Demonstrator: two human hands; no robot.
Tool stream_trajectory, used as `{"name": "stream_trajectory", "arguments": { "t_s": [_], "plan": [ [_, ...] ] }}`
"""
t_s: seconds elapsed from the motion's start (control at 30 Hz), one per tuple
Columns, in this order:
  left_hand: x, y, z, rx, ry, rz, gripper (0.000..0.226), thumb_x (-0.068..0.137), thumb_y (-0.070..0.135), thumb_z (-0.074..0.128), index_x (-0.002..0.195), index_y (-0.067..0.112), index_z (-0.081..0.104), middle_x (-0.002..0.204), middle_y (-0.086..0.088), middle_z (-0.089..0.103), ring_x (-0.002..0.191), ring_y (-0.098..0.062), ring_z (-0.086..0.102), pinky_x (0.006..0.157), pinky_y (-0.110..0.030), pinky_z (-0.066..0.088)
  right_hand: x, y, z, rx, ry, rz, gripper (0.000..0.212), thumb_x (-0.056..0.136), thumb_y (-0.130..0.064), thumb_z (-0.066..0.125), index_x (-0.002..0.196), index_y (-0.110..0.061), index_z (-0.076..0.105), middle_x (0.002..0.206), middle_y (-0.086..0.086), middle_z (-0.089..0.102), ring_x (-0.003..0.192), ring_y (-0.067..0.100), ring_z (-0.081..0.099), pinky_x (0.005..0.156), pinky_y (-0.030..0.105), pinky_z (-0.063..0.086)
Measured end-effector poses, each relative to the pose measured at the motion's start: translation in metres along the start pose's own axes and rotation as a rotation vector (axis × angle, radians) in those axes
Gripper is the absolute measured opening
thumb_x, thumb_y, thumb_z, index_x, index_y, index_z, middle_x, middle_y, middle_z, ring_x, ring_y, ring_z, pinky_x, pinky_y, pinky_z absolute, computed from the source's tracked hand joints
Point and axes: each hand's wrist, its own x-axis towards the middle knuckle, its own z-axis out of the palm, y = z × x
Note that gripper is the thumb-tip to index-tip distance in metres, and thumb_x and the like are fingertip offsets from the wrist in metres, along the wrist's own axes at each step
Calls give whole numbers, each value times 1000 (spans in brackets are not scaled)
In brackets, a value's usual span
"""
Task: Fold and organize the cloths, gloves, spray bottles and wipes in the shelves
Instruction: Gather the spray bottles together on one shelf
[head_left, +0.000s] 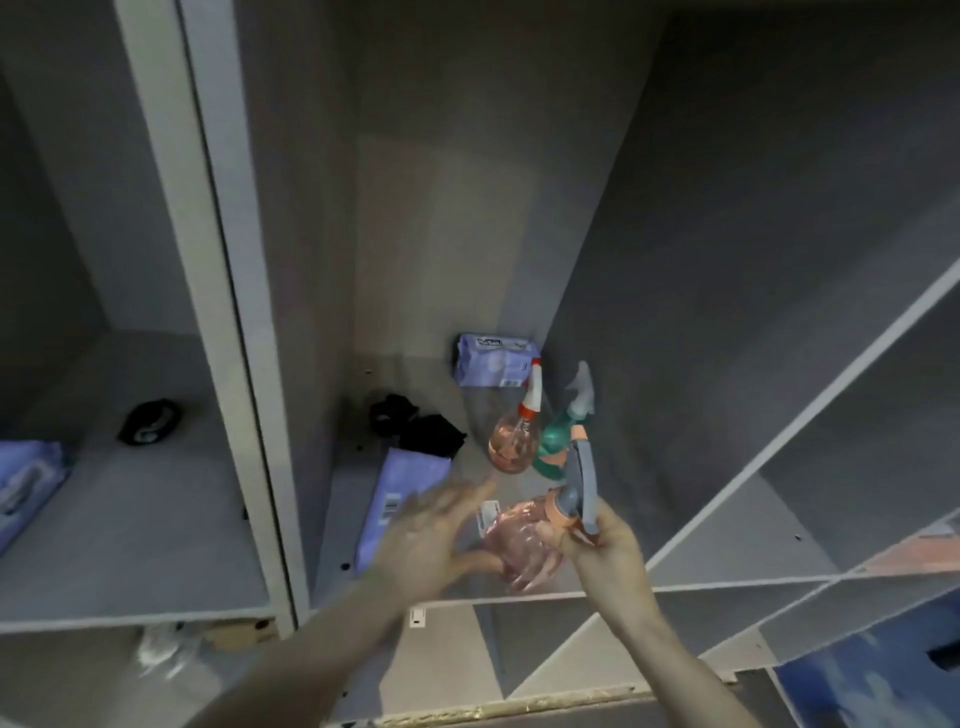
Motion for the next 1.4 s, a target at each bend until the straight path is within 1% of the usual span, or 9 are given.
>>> {"name": "stream_trajectory", "arguments": {
  "t_s": [0.1,0.23,0.5,0.67,0.87,0.97,1.07,1.3,1.4],
  "plan": [
    [16,-34,7,305,-38,-202,84,87,70,34,151,31,-3,159,0,21,145,-28,24,109,-54,30,33,13,0,-55,-8,6,24,80,-2,72,87,-24,64,67,-12,70,65,-1,65,63,10,48],
    [7,-59,12,340,-358,-363,90,84,47,60,151,39,1,161,9,-4,137,-28,31,103,-36,37,70,33,17,-112,-47,28,25,78,-3,73,90,-23,65,77,-4,68,73,17,63,73,31,50],
    [77,-52,-16,333,-184,-409,48,89,60,46,118,25,60,129,-7,56,119,-27,51,95,-37,37,108,59,45,-177,-48,62,21,90,-2,58,90,-23,64,77,-6,62,73,18,59,63,16,48],
    [136,-80,-10,171,-275,-435,55,93,59,38,145,43,31,160,-10,12,146,-33,10,116,-49,15,114,70,49,-128,-46,94,22,86,-5,64,92,-26,67,84,-6,70,82,20,66,78,33,55],
    [171,-117,14,81,-338,-540,51,94,63,27,134,42,50,162,-9,-6,147,-32,-14,117,-50,-6,124,70,46,-202,-100,45,32,83,4,64,87,-27,65,77,-2,69,70,11,68,73,33,57],
    [177,-124,27,6,-314,-622,67,93,65,27,148,27,34,161,-7,8,148,-28,1,119,-45,3,123,65,43,-367,-182,-51,22,93,-1,53,78,-13,62,57,-2,59,53,17,59,52,25,49],
    [177,-121,28,28,-343,-674,63,98,55,23,143,14,40,149,-12,39,137,-29,34,114,-40,23,125,66,41,-305,-242,-12,30,90,4,55,74,-21,59,52,-7,58,51,2,59,54,18,47],
    [150,-123,1,242,-358,-762,49,102,31,22,149,19,27,153,-7,31,142,-28,24,116,-44,17,144,79,52,-260,-141,78,37,79,5,59,85,-31,63,83,-3,66,81,21,64,77,33,52],
    [145,-115,-5,217,-329,-730,43,102,26,24,141,16,41,147,-11,37,137,-29,31,113,-46,22,153,71,63,-230,-174,107,24,80,-9,63,90,-31,62,88,1,69,87,28,67,82,43,56]
  ]
}}
